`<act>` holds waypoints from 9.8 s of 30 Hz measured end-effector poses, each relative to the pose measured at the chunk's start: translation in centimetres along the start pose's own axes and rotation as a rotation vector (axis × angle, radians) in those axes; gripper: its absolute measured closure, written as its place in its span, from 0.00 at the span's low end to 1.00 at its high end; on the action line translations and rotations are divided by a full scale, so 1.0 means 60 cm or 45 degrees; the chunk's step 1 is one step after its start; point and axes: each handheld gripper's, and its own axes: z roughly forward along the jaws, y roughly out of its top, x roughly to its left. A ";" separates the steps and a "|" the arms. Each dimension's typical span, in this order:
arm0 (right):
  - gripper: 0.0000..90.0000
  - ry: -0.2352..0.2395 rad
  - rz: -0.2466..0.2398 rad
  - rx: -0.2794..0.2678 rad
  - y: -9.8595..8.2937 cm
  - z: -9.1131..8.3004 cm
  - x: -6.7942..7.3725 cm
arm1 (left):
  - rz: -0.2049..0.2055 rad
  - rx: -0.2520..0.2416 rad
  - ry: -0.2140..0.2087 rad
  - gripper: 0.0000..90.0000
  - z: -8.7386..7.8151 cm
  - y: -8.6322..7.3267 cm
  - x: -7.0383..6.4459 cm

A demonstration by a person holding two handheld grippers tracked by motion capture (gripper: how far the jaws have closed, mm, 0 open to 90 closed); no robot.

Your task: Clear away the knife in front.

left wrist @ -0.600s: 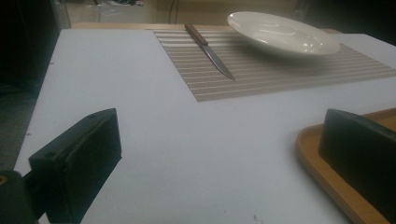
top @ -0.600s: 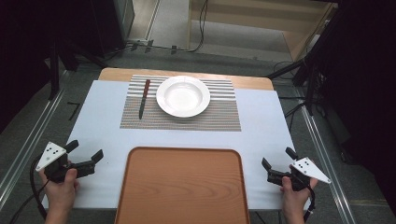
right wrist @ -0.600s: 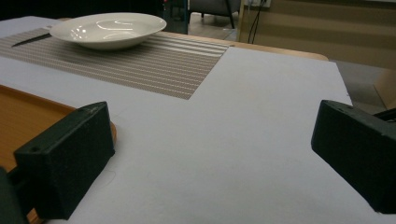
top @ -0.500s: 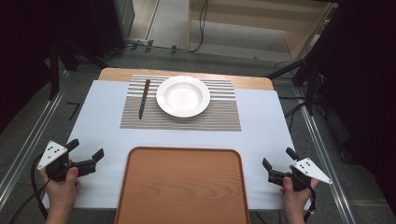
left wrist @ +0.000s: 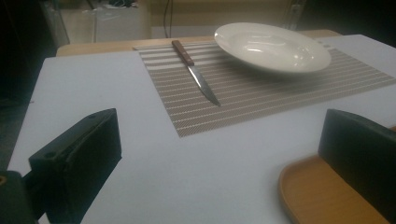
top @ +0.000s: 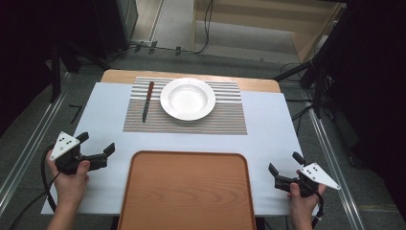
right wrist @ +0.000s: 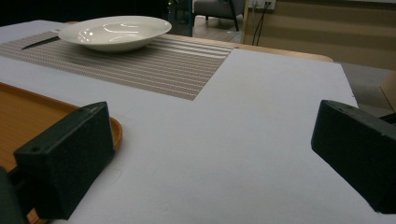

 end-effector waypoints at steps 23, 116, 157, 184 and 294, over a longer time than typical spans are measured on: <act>0.00 0.032 0.011 -0.002 -0.001 0.000 -0.002 | -0.023 0.000 -0.034 0.00 0.086 0.059 0.014; 0.00 0.044 0.006 -0.006 -0.003 0.002 -0.002 | -0.172 0.631 0.091 0.74 0.449 0.145 0.035; 0.00 0.045 0.007 -0.008 -0.004 0.002 -0.003 | -0.050 0.681 0.087 0.85 0.430 0.162 0.017; 0.00 0.034 0.004 -0.002 -0.003 0.002 -0.001 | -0.024 0.634 0.012 0.85 0.343 0.160 -0.010; 0.00 0.029 -0.009 0.004 -0.003 0.002 0.001 | -0.063 0.575 -0.195 0.85 0.039 -0.051 -0.187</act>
